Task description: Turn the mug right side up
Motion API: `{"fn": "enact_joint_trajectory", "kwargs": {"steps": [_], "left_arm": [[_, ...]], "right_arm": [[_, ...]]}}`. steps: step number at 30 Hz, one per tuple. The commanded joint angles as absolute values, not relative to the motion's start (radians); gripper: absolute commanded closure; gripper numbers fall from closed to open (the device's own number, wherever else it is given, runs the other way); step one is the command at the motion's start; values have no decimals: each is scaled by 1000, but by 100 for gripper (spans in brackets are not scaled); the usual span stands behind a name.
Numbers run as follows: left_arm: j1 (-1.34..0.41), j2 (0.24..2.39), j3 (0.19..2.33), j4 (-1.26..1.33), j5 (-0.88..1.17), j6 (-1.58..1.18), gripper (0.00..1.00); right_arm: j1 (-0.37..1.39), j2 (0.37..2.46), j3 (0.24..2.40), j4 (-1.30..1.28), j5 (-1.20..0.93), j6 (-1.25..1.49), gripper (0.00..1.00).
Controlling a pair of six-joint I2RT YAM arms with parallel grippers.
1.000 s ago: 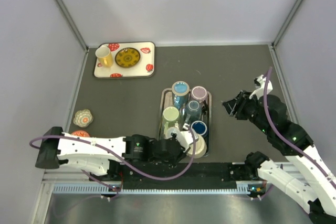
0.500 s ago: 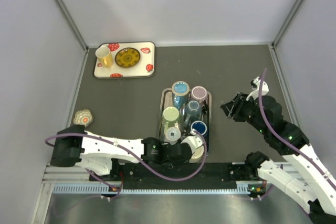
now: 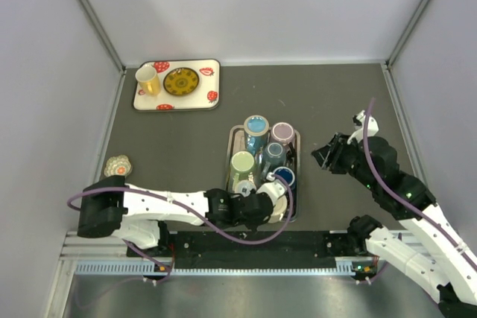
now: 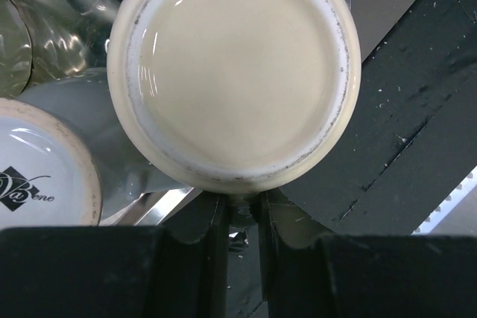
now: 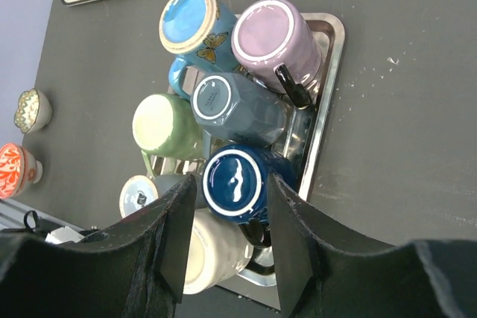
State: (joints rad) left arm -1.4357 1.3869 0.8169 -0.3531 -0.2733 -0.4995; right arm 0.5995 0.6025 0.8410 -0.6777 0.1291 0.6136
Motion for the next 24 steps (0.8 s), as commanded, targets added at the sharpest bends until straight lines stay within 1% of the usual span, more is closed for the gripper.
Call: {"fn": "enact_joint_trajectory", "kwargs": {"steps": [1, 11, 18, 23, 24], "left_arm": [[-1417, 1391, 842, -252, -296, -518, 100], [-1373, 1394, 825, -244, -298, -526, 100], [-1373, 1378, 830, -264, -282, -529, 99], [-1374, 1347, 831, -302, -270, -538, 90], [-1374, 1342, 831, -307, -270, -543, 86]], "right_arm": [[604, 597, 828, -641, 120, 620, 57], [604, 612, 815, -626, 110, 621, 57], [604, 614, 815, -627, 107, 620, 57], [604, 615, 821, -626, 107, 615, 57], [604, 617, 822, -624, 107, 615, 57]]}}
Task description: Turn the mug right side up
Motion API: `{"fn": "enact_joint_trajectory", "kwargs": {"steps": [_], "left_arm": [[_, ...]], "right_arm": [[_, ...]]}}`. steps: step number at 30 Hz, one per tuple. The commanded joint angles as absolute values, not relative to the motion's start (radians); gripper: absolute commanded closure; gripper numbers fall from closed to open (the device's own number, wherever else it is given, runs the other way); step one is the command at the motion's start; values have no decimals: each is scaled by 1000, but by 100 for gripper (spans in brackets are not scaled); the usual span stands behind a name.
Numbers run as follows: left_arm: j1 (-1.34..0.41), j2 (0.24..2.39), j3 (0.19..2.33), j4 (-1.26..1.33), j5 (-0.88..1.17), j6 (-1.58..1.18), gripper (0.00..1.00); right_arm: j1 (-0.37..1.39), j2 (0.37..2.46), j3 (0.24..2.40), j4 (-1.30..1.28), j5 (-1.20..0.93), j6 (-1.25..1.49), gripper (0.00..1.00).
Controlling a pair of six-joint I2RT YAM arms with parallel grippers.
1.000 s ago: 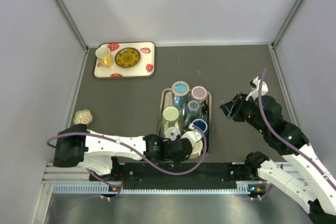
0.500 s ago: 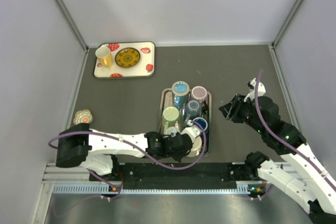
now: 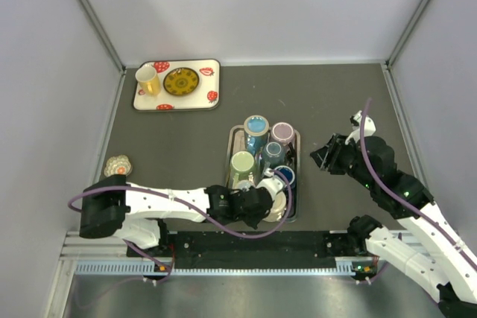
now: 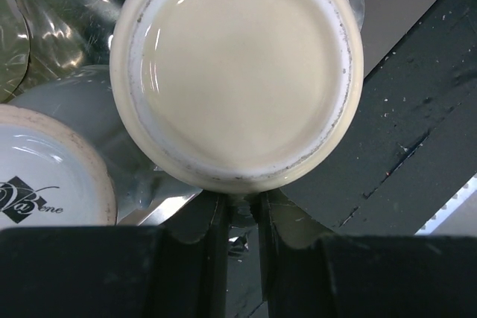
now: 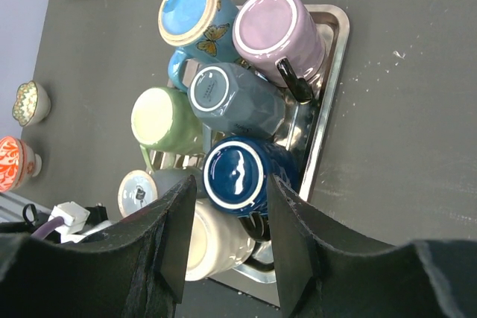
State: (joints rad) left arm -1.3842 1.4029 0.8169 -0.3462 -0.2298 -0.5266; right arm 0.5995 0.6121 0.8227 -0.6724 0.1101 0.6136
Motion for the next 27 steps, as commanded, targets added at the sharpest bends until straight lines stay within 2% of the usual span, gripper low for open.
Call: {"fn": "enact_joint_trajectory", "kwargs": {"steps": [1, 3, 10, 22, 27], "left_arm": [[-1374, 1336, 830, -310, -267, -546, 84], [-1374, 1321, 825, -316, -261, -548, 79], [-1388, 1273, 818, -333, -241, -546, 70], [-1422, 1243, 847, -385, -230, -539, 68], [-1492, 1108, 916, -480, -303, -518, 55]], "right_arm": [[604, 615, 822, -626, 109, 615, 57], [604, 614, 824, -626, 110, 617, 57], [604, 614, 830, -627, 112, 612, 56], [604, 612, 834, -632, 98, 612, 57], [604, 615, 848, -634, 95, 598, 56]]}}
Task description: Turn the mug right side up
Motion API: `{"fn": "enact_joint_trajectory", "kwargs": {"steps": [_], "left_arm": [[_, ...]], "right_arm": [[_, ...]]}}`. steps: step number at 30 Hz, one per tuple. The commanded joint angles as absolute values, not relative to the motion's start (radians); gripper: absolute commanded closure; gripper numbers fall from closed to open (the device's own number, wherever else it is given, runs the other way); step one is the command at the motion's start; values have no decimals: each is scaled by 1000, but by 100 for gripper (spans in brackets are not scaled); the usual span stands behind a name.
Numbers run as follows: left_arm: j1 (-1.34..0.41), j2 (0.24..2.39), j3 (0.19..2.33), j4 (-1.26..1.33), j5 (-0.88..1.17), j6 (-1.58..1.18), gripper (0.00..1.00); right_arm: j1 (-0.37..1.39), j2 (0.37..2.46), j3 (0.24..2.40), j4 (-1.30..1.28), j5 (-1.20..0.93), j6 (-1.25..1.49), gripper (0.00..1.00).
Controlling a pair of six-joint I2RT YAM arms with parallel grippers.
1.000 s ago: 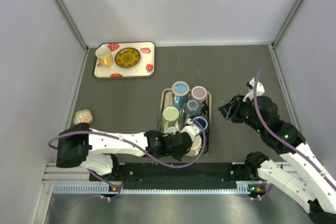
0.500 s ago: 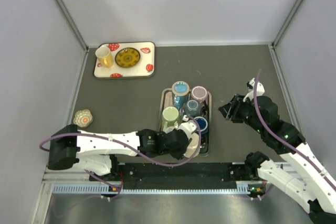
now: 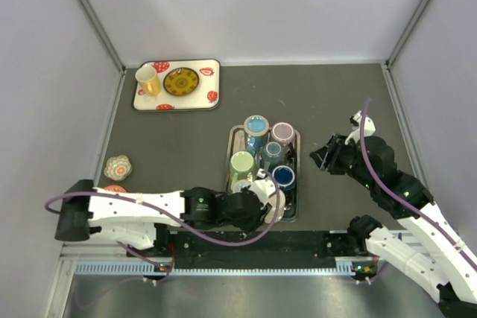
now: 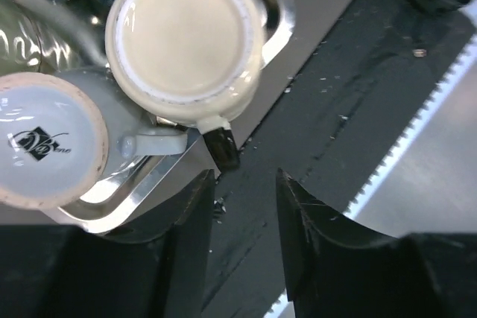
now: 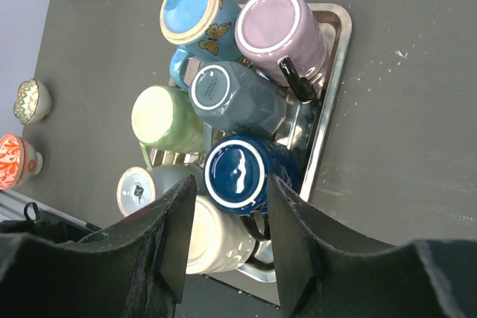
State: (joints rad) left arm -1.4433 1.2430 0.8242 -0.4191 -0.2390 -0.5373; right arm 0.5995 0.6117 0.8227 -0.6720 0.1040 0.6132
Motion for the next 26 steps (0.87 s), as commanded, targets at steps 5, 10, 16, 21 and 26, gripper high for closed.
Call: {"fn": "enact_joint_trajectory", "kwargs": {"steps": [5, 10, 16, 21, 26], "left_arm": [[-1473, 933, 876, -497, -530, -563, 43], [-1032, 874, 807, -522, -367, -675, 42], [-756, 842, 851, -602, -365, -719, 24], [-753, 807, 916, -650, -511, -750, 14], [-752, 811, 899, -649, -468, -724, 15]], "right_arm": [[604, 615, 848, -643, 132, 566, 54], [604, 627, 857, -649, 158, 543, 53], [604, 618, 873, -666, 161, 522, 52], [604, 630, 865, -666, 179, 512, 51], [604, 643, 848, -657, 207, 518, 50]]}}
